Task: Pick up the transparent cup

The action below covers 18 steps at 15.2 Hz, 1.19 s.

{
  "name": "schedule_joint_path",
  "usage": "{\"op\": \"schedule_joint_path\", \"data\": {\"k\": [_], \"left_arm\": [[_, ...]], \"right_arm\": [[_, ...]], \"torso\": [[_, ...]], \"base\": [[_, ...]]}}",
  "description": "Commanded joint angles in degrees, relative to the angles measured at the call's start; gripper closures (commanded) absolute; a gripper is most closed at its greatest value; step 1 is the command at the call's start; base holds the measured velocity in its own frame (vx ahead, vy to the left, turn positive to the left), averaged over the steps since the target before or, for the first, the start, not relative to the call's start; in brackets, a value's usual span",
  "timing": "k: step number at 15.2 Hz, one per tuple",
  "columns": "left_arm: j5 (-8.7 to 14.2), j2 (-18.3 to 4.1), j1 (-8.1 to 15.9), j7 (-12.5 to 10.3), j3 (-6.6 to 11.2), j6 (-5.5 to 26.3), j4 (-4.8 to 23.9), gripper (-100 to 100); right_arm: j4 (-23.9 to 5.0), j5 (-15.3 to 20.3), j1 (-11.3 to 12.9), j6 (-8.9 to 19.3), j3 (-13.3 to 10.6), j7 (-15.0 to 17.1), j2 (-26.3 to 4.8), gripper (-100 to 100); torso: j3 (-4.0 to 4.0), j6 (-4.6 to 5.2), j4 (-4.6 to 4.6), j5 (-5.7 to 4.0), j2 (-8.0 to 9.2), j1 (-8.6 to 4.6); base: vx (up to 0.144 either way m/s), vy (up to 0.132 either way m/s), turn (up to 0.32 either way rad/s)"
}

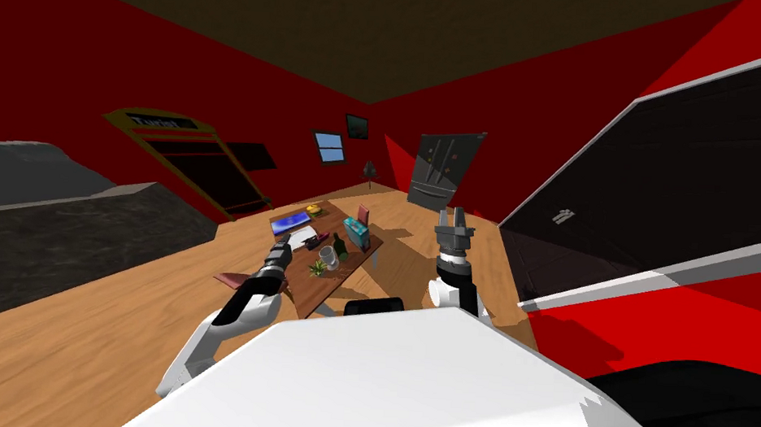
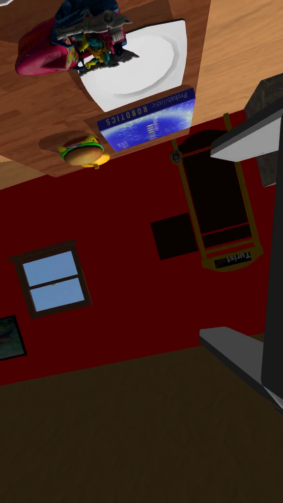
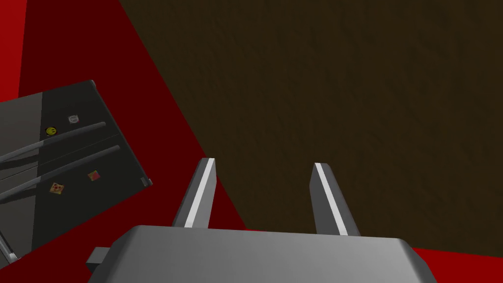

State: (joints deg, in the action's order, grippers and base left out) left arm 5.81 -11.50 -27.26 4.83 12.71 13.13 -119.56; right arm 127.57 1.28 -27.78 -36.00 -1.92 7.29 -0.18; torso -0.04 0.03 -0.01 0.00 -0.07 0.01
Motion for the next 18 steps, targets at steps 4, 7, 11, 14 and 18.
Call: {"op": "schedule_joint_path", "data": {"k": [4, 7, 11, 14, 18], "left_arm": [[1.1, -0.2, 0.8, -0.5, 2.03, 6.0, 1.5, -100], [2.1, -0.4, 1.2, -1.0, 3.59, 9.6, 2.6, -100], [3.0, -0.5, 1.6, -1.4, 5.16, 13.7, 3.7, -100], [4.0, -0.6, 2.0, -1.8, 6.74, 17.3, 4.9, -100], [4.9, -0.7, 2.4, -2.3, 8.32, 21.7, 6.0, -100]], "right_arm": [[0.0, 0.0, 0.0, 0.0, 0.0, 0.0, 0.0, 0], [0.0, 0.0, 0.0, 0.0, 0.0, 0.0, 0.0, 0], [0.0, 0.0, 0.0, 0.0, 0.0, 0.0, 0.0, 0], [0.0, 0.0, 0.0, 0.0, 0.0, 0.0, 0.0, 0], [0.0, 0.0, 0.0, 0.0, 0.0, 0.0, 0.0, 0]], "torso": [[0.0, 0.0, 0.0, 0.0, 0.01, 0.0], [-0.01, 0.01, 0.0, 0.01, -0.02, 0.02], [0.0, 0.02, 0.0, 0.0, 0.0, 0.0], [0.0, 0.0, 0.0, 0.0, -0.01, 0.02], [0.0, -0.01, 0.0, 0.0, -0.01, 0.0]], "base": [[0.009, 0.005, -0.139], [0.017, 0.01, -0.2], [0.011, 0.005, -0.135], [0.014, 0.009, -0.176], [0.013, 0.008, -0.123]]}}
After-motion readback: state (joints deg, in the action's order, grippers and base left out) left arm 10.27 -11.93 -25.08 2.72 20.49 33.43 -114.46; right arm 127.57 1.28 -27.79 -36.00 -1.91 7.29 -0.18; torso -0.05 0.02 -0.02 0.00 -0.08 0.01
